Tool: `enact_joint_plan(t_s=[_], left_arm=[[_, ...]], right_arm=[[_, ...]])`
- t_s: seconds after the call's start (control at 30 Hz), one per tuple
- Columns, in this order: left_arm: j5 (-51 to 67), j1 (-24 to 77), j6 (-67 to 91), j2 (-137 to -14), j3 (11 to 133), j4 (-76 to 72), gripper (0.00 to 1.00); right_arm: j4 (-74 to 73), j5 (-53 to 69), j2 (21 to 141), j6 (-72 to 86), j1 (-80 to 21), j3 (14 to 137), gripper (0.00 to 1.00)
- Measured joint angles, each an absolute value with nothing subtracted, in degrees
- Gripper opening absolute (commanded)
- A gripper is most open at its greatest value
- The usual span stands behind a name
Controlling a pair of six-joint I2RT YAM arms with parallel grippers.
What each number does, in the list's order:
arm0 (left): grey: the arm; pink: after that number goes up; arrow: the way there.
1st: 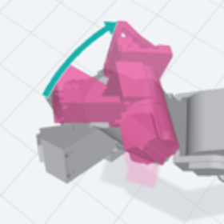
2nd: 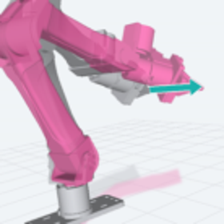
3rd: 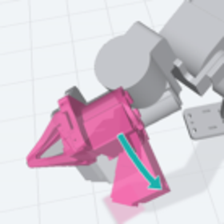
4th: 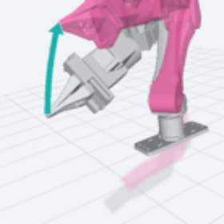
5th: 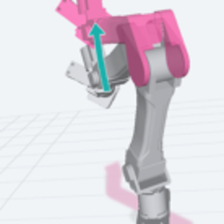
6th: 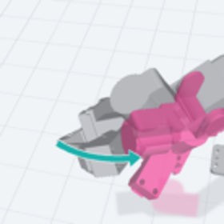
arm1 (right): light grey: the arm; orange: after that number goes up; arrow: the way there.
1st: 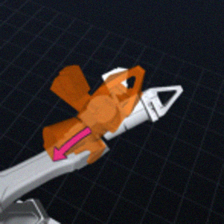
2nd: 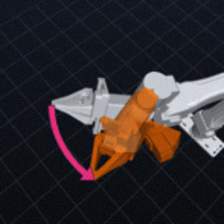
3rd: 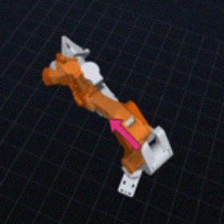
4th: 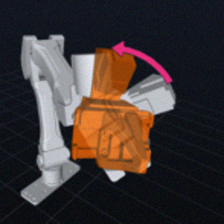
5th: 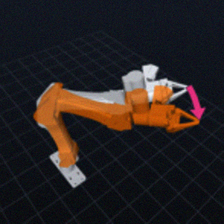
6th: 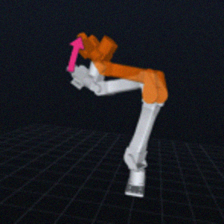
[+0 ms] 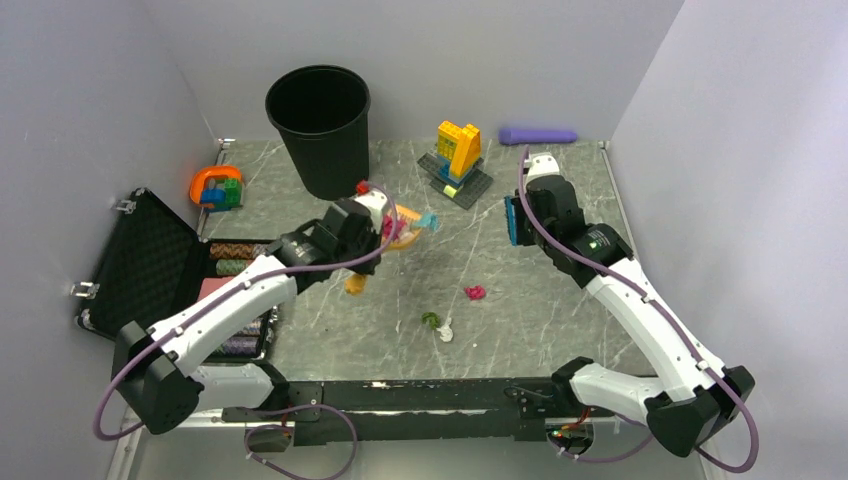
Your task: Sweep away the paper scraps from the table
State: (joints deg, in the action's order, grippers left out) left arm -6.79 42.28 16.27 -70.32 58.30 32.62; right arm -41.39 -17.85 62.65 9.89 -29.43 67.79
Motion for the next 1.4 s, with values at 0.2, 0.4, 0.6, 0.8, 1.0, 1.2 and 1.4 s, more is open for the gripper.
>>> enact_joint_plan(t_s=[0.2,0.4,0.6,0.8,1.0,1.2,1.4], left_arm=[[-5.54,35.86,15.64,-69.41,69.14,37.52,0.0],[-3.42,29.06,13.32,-71.85,85.56,42.96,0.0],[1.02,22.06,11.94,-79.55,101.95,47.44,0.0],[9.45,14.31,12.03,-89.82,115.18,50.76,0.0],[20.49,6.42,15.88,-97.12,119.52,50.48,0.0],[35.29,0.08,24.4,-99.63,114.56,43.86,0.0],[51.33,-5.67,46.61,-99.63,97.43,20.45,0.0]], right_arm=[[-41.36,-18.5,60.77,11.66,-29.43,64.4,0.0],[-41.5,-18.28,58.46,12.64,-29.43,63.18,0.0],[-41.52,-18.04,56.47,12.75,-29.43,63.13,0.0],[-41.56,-17.91,55.77,12.97,-29.43,63.13,0.0],[-41.6,-17.45,55.31,13.1,-29.43,63.13,0.0],[-41.58,-16.86,55.18,13.13,-29.43,63.13,0.0],[-41.56,-15.88,55.27,13.52,-29.43,63.13,0.0]])
